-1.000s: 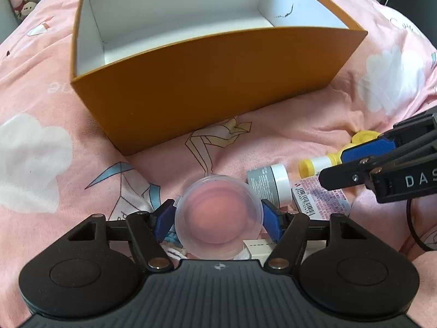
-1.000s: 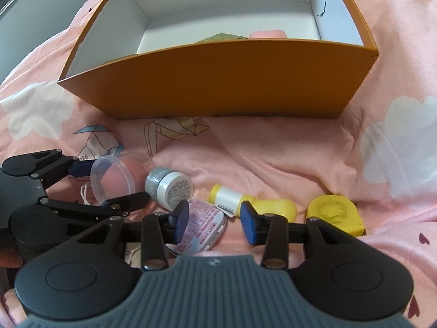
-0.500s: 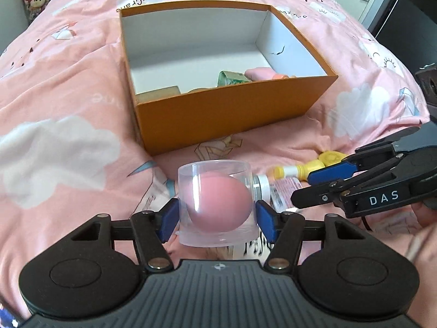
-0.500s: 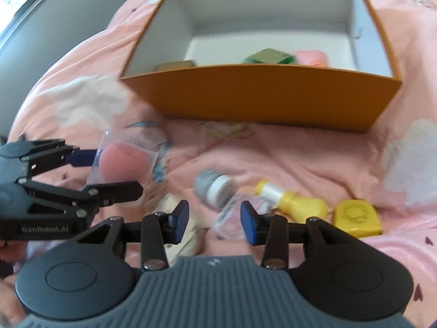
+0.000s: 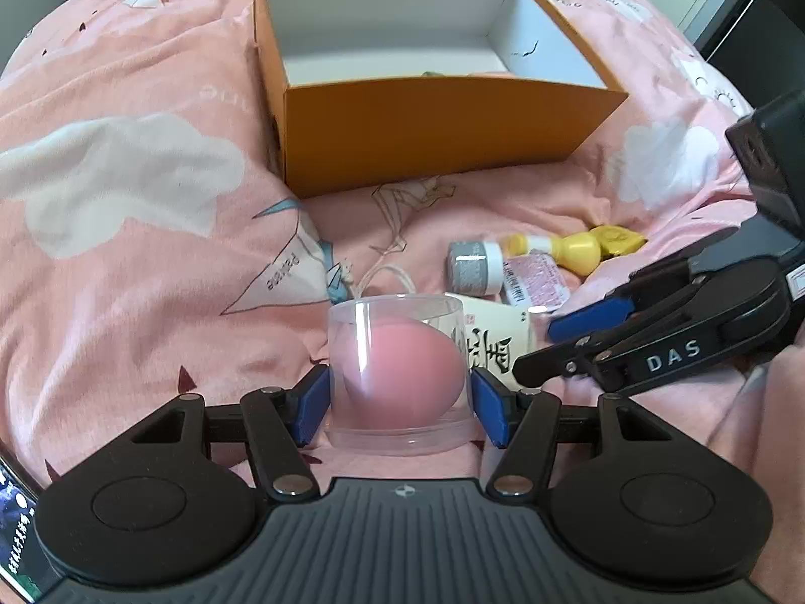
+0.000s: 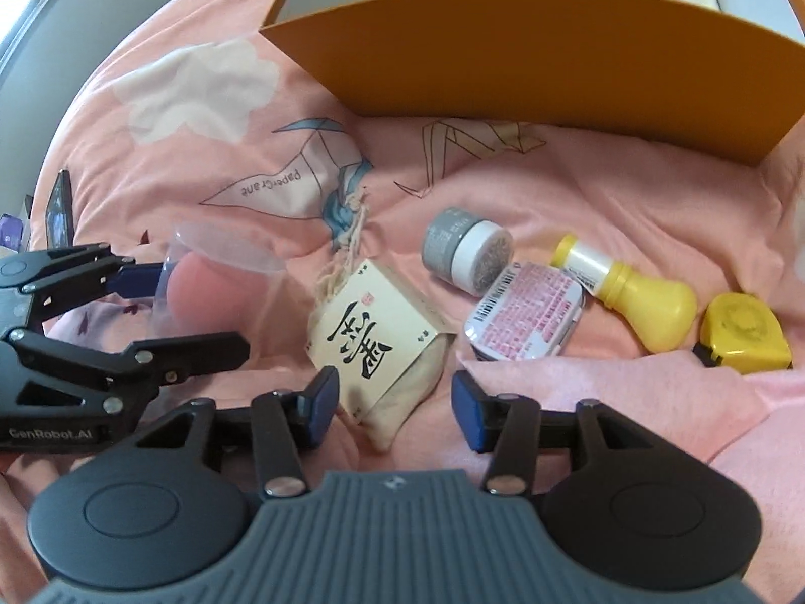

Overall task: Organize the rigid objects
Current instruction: 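Close the left tool around the clear case holding the pink sponge, then grasp the white calligraphy box by its top with the right tool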

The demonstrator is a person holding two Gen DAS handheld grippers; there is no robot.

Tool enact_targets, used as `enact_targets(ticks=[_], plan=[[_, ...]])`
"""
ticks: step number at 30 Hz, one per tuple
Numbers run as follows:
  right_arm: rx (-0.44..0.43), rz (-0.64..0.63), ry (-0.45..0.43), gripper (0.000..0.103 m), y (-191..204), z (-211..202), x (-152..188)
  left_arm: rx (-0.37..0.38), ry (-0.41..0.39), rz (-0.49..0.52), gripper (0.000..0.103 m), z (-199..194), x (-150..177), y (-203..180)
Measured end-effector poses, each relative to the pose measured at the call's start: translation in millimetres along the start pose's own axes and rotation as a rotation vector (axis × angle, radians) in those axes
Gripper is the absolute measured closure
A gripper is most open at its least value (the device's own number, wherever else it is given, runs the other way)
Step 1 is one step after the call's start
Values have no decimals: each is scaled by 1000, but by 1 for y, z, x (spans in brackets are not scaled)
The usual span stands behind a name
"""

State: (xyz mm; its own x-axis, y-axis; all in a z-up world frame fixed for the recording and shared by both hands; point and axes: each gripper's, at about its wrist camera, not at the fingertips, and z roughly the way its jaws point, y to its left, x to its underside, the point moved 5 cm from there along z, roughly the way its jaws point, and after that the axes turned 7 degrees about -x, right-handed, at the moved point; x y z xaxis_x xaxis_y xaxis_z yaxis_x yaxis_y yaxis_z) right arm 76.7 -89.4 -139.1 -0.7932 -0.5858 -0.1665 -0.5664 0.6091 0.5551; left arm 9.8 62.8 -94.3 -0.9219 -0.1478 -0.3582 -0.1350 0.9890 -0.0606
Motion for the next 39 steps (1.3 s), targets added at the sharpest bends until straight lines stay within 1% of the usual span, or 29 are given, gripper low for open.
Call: enact_targets(ticks=[2,4,6,7,8,11,12,14,16,19,21,23,26,27,28,29,31,34,36,39], plan=[[7,-24,-1,51,0,1,-2,-3,1,4,34,0,1,2],[32,-86,-5,46,3,3,-7,-5,0,6,34,0,1,2],[63,-151,-8,44,6,6,-15,-4,1,-1,34,0,2,3],[73,-174,-2,40,6,9,-19,-3,0,-5,33,0,2,3],[75,-195,9,40,5,13,-23,-3,1,-9,33,0,3,4],[51,-216,54,40,1,30,-30,-3,3,-16,33,0,3,5],[27,-225,69,41,0,36,-31,-3,5,-19,33,1,3,6],[-22,-220,107,39,1,46,-30,-2,9,-21,33,2,3,7],[-24,-238,122,36,2,54,-28,-3,14,-21,33,3,3,7],[-66,-191,139,33,-7,61,-29,-9,16,-14,33,4,2,6],[-96,-141,143,33,-14,63,-30,-12,15,-11,33,4,2,5],[-94,-144,136,34,-12,62,-28,-12,14,-12,33,4,3,5],[-52,-193,118,45,-3,56,-26,-12,14,-12,33,4,3,5],[-40,-205,110,51,-1,52,-26,-11,13,-12,33,4,3,5],[-34,-209,103,56,-1,47,-25,-11,14,-12,33,3,3,5],[-31,-212,99,59,0,43,-25,-10,13,-12,33,4,2,6],[-34,-215,88,68,1,33,-24,-10,13,-11,33,4,3,5],[-65,-224,78,73,4,19,-22,-12,13,-8,33,3,2,5],[-93,-224,79,74,7,15,-21,-13,13,-8,33,3,2,5],[-120,-211,94,74,5,22,-24,-15,10,-10,33,2,3,4]])
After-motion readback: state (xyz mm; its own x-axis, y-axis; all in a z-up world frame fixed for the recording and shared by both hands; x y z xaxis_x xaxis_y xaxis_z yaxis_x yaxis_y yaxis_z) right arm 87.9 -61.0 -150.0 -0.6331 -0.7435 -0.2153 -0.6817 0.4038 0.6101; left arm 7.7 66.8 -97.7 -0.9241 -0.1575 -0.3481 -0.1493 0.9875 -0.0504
